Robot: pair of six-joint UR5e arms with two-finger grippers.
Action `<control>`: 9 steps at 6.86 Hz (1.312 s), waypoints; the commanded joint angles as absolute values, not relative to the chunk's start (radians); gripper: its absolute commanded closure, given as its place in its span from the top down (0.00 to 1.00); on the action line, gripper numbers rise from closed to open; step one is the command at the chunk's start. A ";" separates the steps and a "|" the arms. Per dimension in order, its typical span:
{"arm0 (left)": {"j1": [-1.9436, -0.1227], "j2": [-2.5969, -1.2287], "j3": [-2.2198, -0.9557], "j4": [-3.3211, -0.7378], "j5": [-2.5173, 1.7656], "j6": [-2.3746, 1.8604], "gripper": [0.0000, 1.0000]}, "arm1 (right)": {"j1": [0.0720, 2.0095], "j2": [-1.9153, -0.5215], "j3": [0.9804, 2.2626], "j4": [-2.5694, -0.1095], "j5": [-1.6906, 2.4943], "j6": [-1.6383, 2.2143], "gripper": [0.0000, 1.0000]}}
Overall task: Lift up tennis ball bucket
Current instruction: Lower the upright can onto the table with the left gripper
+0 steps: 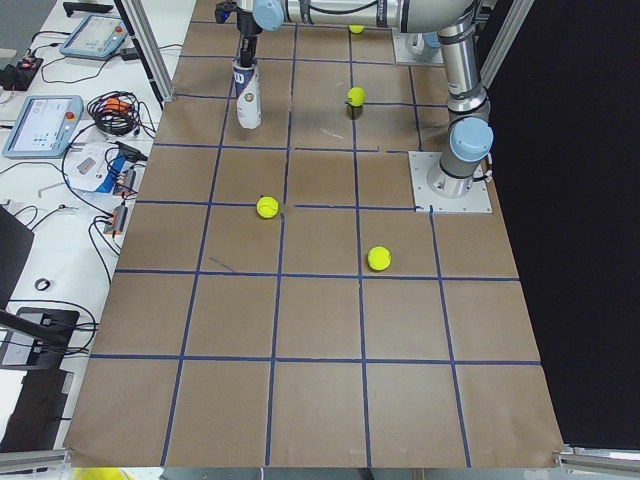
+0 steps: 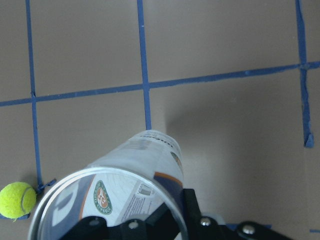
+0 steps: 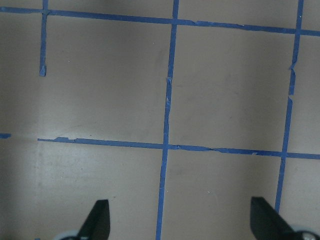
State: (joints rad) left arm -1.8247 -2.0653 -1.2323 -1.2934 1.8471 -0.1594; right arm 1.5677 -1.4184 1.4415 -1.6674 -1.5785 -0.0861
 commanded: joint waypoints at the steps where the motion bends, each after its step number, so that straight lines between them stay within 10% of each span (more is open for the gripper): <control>1: -1.825 -2.088 -1.256 -1.192 1.759 -0.135 0.00 | 1.568 -1.419 1.440 -1.667 -1.578 -0.086 1.00; 5: -1.819 -2.088 -1.313 -1.183 1.605 0.011 0.01 | 1.568 -1.414 1.446 -1.669 -1.580 -0.086 1.00; 7: -1.819 -2.091 -1.315 -1.183 1.608 0.018 0.24 | 1.568 -1.414 1.444 -1.669 -1.589 -0.086 1.00; 8: -1.819 -2.092 -1.316 -1.180 1.608 0.018 0.75 | 1.568 -1.416 1.439 -1.667 -1.589 -0.087 1.00; 9: -1.821 -2.092 -1.306 -1.180 1.606 0.018 0.84 | 1.569 -1.417 1.433 -1.666 -1.588 -0.086 1.00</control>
State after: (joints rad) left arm -1.8197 -2.0911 -1.3133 -1.1805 1.6072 0.0178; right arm 1.5681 -1.4159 1.4390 -1.6676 -1.5885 -0.0866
